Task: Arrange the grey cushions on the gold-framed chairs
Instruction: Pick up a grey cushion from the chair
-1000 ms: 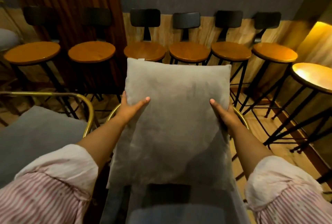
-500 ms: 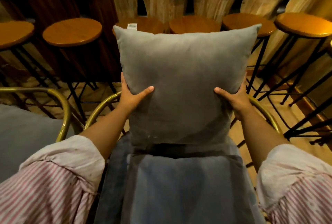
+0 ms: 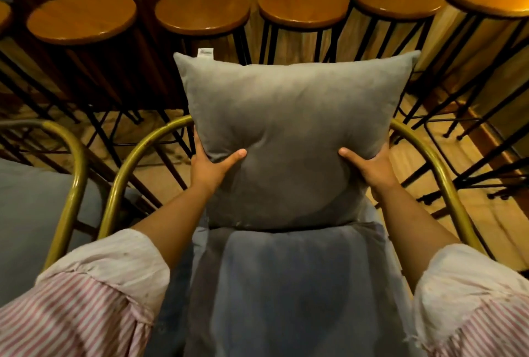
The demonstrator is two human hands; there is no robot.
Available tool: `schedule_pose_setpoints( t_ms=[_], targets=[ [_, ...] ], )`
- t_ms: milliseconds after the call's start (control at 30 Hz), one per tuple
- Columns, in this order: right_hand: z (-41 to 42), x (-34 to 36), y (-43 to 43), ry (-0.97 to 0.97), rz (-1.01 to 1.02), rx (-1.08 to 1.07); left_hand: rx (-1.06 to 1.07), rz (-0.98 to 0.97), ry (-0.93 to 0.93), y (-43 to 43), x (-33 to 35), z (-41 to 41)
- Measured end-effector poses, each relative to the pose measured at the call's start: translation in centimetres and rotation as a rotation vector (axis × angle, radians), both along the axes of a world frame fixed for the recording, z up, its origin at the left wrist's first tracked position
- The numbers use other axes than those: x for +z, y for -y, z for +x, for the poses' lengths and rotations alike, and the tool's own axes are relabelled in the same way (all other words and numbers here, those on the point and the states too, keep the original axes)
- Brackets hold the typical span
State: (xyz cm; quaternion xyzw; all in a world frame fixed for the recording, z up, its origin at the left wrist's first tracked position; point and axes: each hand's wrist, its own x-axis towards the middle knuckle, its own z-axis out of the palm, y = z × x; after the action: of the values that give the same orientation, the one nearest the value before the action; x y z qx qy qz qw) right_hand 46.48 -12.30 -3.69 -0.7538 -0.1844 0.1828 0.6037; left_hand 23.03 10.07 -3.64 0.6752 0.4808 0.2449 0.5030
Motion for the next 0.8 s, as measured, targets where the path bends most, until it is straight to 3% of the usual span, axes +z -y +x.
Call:
schedule_pose_setpoints(
  t_ms=[467, 600, 700, 800],
  targets=[
    [-4.1, -0.1, 2.8, -0.011, -0.172, 0.008, -0.074, -0.111, -0.162, 2.5, 1.0, -0.6],
    [-7.6, 2.4, 4.8, 0.018, -0.248, 0.039, -0.258, -0.186, -0.371, 6.5, 3.2, -3.4],
    [-11.6, 5.5, 6.1, 0.053, -0.289, 0.103, -0.358, -0.106, -0.524, 10.7, 6.1, -6.3],
    [-16.9, 9.3, 7.6, 0.153, -0.327, 0.2, -0.402, 0.007, -0.537, 14.8, 8.9, -10.6]
  ],
)
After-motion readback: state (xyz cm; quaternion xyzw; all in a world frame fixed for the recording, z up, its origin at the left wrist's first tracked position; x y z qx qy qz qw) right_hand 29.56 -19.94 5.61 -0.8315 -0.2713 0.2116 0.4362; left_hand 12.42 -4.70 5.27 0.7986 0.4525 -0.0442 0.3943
